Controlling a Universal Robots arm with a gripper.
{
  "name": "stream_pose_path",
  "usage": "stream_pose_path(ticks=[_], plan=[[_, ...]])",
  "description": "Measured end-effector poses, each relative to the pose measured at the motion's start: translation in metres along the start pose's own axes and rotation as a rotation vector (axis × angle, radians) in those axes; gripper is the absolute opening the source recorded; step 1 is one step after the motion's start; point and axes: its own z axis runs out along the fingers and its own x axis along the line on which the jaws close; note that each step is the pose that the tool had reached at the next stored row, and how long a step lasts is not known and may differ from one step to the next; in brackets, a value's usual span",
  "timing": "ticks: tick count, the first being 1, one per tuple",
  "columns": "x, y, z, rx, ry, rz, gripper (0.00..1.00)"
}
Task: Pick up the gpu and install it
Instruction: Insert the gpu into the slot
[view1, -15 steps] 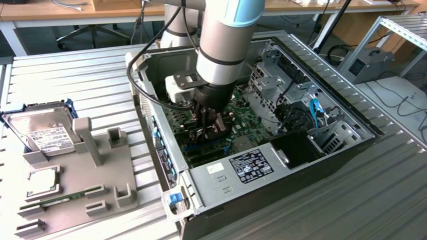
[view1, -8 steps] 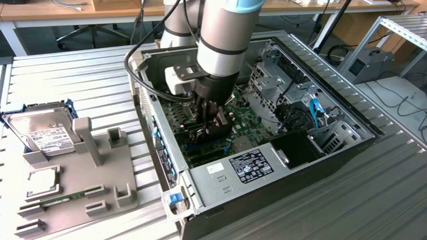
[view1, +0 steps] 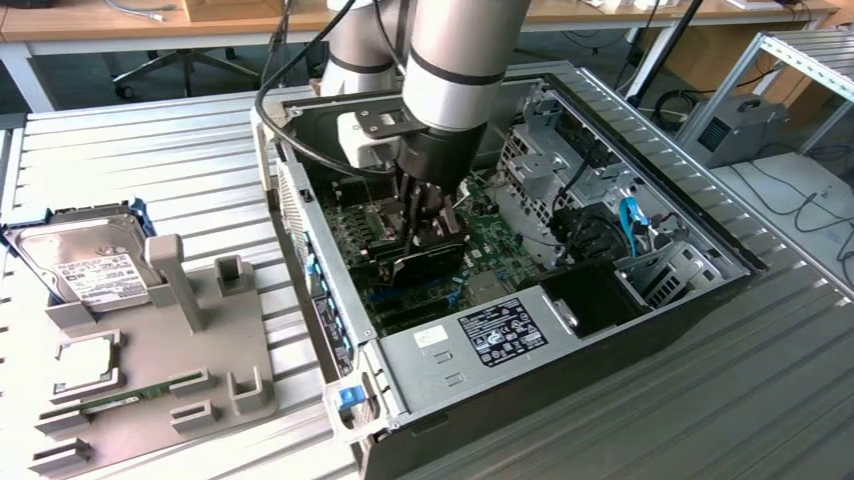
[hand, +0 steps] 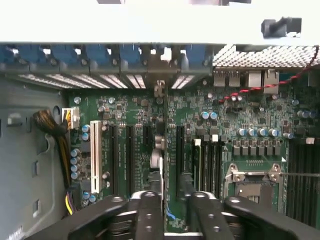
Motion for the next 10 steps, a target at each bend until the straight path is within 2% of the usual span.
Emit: stream_pose_path(ticks=[3,5,10], plan=[[0.0,-0.0112,-0.0004,-0.016,0.0001,-0.003,0.13],[0.0,-0.0197,-0.0006,-0.0272,-0.0002,-0.004,0.11],[0.0,-0.0202,-0.0007,-0.028,0.0,-0.004,0.11]])
